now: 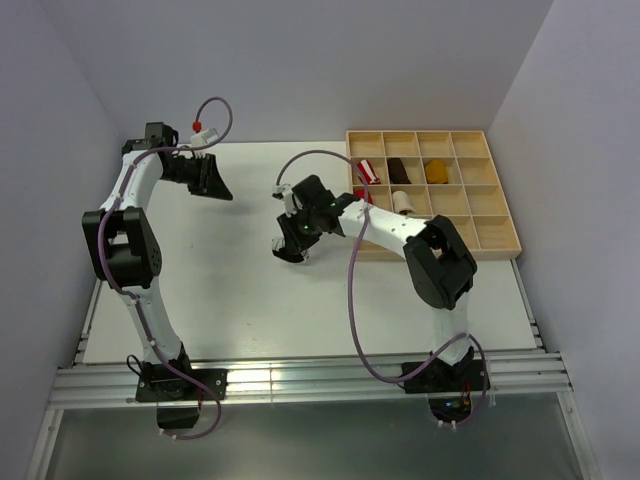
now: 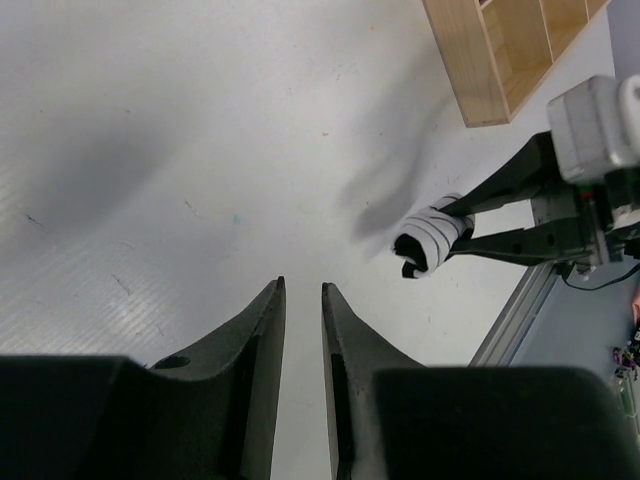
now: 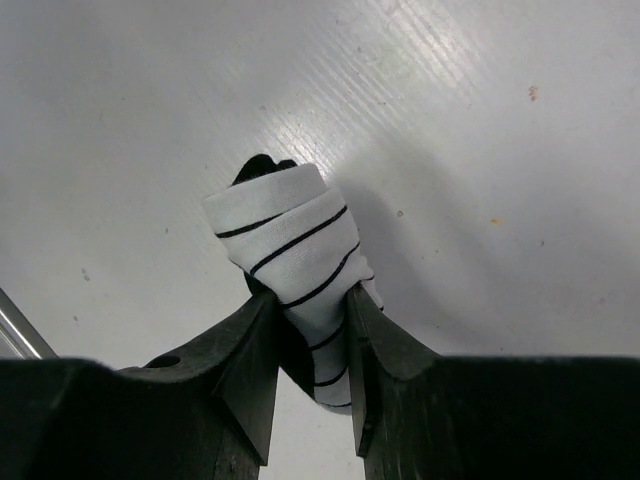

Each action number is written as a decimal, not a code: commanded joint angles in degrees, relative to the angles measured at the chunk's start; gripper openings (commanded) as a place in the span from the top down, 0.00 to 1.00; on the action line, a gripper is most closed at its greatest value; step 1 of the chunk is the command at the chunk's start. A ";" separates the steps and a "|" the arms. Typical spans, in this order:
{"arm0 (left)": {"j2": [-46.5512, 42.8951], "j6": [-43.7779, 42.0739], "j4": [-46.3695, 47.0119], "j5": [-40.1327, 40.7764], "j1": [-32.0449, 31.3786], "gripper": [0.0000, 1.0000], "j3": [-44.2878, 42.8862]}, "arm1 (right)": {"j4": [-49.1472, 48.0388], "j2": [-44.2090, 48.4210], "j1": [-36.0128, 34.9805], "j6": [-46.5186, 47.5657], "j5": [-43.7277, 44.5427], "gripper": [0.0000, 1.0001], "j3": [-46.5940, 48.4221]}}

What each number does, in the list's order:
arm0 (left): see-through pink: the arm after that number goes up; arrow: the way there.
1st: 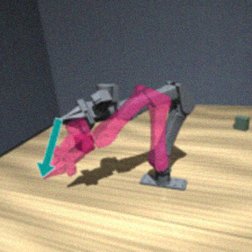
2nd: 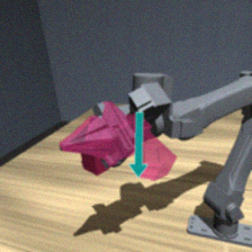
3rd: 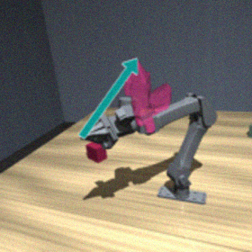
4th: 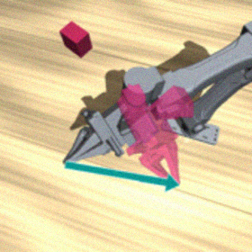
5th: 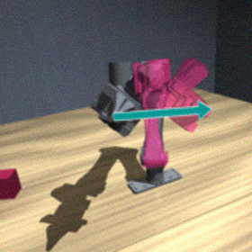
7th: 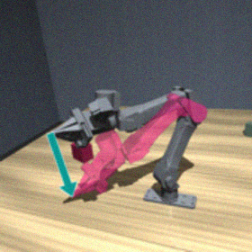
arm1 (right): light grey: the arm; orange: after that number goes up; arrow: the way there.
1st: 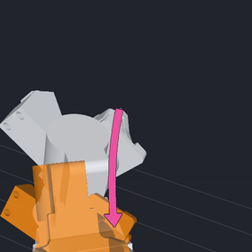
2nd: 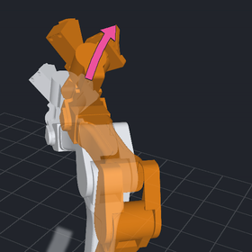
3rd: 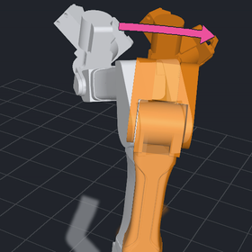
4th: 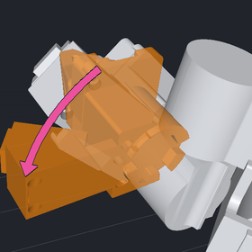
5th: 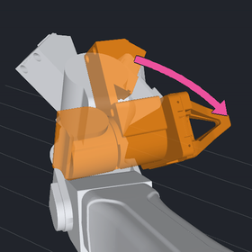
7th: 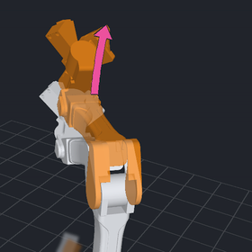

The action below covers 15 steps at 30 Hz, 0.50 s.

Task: Roll the socks
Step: Pick up the sock at the center of the board.

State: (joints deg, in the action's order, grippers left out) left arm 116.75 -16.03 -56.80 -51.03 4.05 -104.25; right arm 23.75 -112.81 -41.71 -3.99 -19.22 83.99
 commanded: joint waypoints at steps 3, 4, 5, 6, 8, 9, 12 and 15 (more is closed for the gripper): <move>-3.81 -2.51 -1.65 -1.80 0.25 0.74 0.01 | 0.34 4.88 1.98 -1.37 -1.34 1.00 0.83; -3.90 -2.77 -1.91 -1.88 0.25 0.74 0.01 | 0.16 5.49 2.86 -1.63 -1.34 1.00 0.74; -4.25 -2.86 -1.92 -1.97 0.25 0.74 0.01 | -0.02 6.11 3.39 -2.07 -1.34 1.00 0.39; -4.34 -2.86 -2.00 -2.06 0.25 0.74 0.10 | -0.28 7.68 4.09 -2.34 -1.26 1.00 -0.13; -4.95 -3.48 -2.53 -2.58 0.25 0.73 0.10 | -0.19 9.36 6.45 -3.04 0.05 1.00 -0.49; -5.13 -3.65 -2.62 -2.68 0.25 0.73 0.10 | -0.11 11.11 7.43 -3.30 0.32 1.00 -1.10; -6.35 -4.09 -2.36 -3.38 0.25 0.73 0.45 | 0.07 15.23 11.91 -4.36 1.82 1.00 -2.68; -7.32 -4.53 -2.62 -4.78 0.25 0.73 0.45 | -0.02 18.32 17.79 -5.76 3.23 1.00 -5.31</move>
State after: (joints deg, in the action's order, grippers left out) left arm 113.69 -18.79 -58.65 -52.25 4.08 -103.79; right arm 24.34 -99.53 -28.71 -7.66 -18.31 80.88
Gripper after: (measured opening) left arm 0.266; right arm 0.353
